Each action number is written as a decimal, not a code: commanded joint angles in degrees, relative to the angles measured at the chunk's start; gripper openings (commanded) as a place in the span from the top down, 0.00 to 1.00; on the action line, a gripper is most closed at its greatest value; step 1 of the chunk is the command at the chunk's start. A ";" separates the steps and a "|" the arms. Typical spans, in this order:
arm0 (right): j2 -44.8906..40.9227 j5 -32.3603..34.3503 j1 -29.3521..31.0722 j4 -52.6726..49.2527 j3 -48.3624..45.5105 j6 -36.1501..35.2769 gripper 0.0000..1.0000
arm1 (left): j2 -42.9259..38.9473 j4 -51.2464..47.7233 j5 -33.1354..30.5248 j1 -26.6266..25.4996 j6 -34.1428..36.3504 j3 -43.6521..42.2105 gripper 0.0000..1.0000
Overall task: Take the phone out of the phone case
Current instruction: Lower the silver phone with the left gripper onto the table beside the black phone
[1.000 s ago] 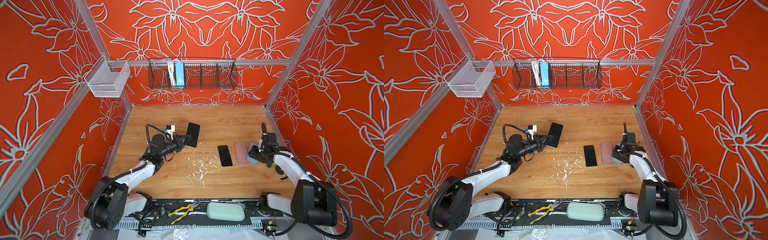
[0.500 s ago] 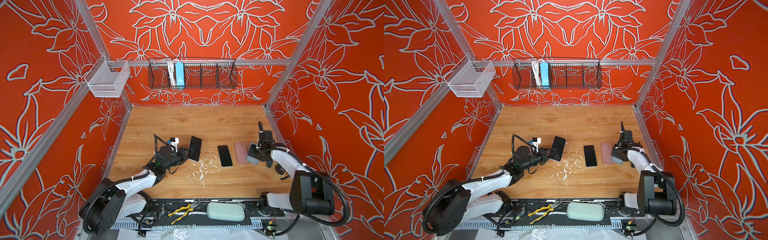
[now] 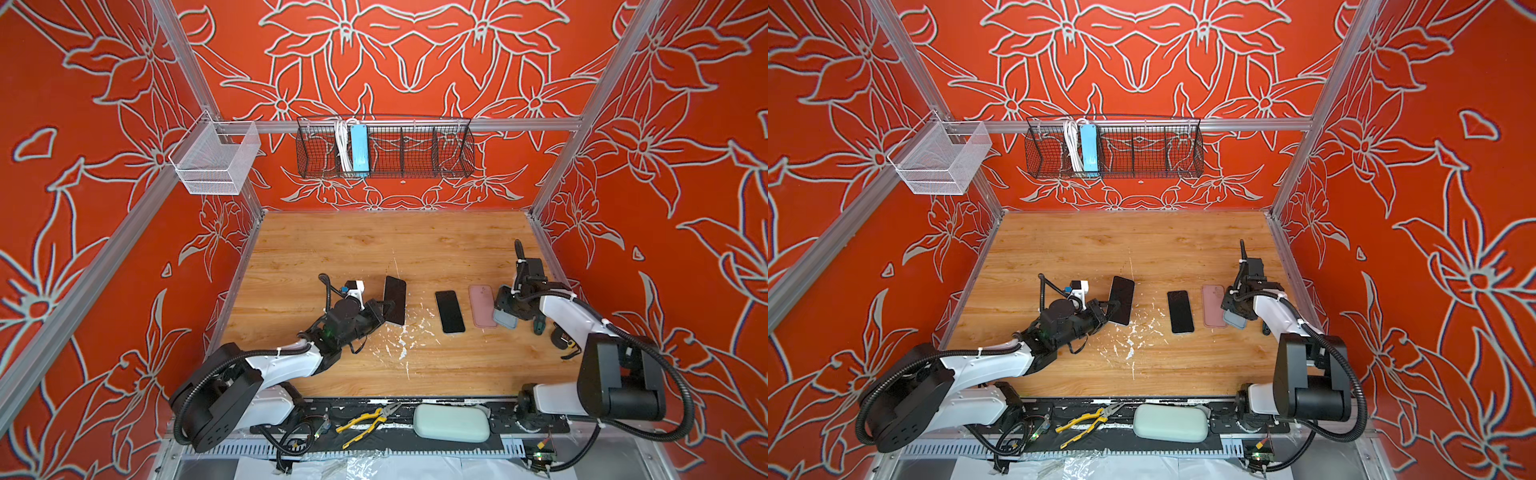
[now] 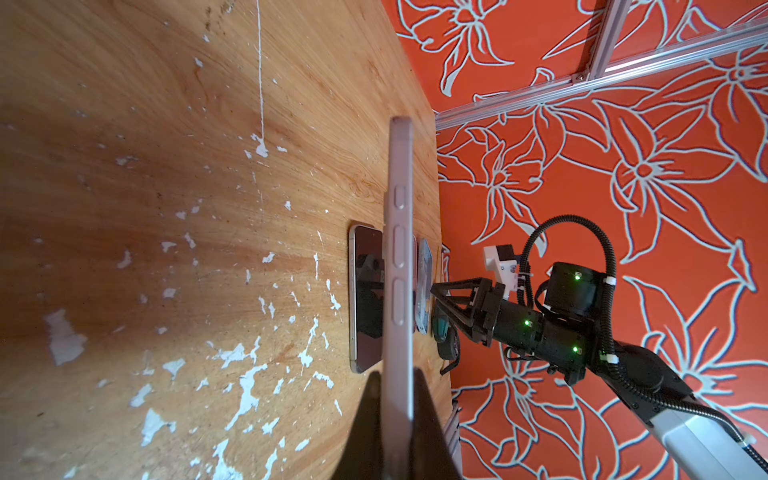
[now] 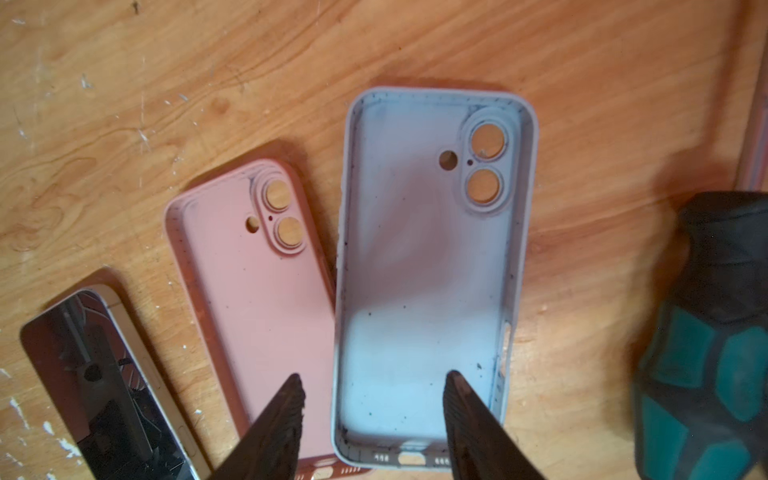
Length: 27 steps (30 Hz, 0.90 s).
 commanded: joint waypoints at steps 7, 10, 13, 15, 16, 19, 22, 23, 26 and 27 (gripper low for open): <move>1.43 1.20 1.09 -1.46 -0.15 1.24 0.49 | 0.57 4.96 -0.65 -0.78 0.62 0.34 1.00; 2.47 1.76 1.62 -0.98 0.07 1.34 0.54 | 1.90 5.50 -0.34 -0.87 0.53 0.82 1.00; 3.92 1.90 2.06 -1.00 0.84 1.33 0.58 | 4.70 10.25 -0.81 -1.04 -1.01 -0.13 1.00; 4.68 2.42 2.38 -1.35 1.26 1.18 0.60 | 7.21 13.83 -0.60 -1.05 -2.17 -0.24 1.00; 4.88 2.64 2.43 -1.37 1.33 1.16 0.61 | 8.51 15.07 -0.34 -1.14 -2.62 -0.13 1.00; 5.39 2.92 2.61 -1.55 1.66 0.89 0.65 | 12.13 18.57 -0.17 -1.83 -3.71 0.43 1.00; 5.33 3.42 2.66 -1.85 1.82 0.89 0.68 | 14.91 20.87 0.39 -2.01 -4.48 0.85 1.00; 5.33 3.57 2.70 -1.98 1.81 0.85 0.69 | 15.61 21.29 0.48 -2.01 -4.67 0.90 1.00; 5.05 3.70 2.77 -2.16 1.92 0.76 0.73 | 16.84 22.22 0.49 -2.06 -4.74 1.01 1.00; 4.89 3.78 2.75 -2.29 1.89 0.76 0.75 | 17.04 22.12 0.54 -2.08 -4.63 1.21 1.00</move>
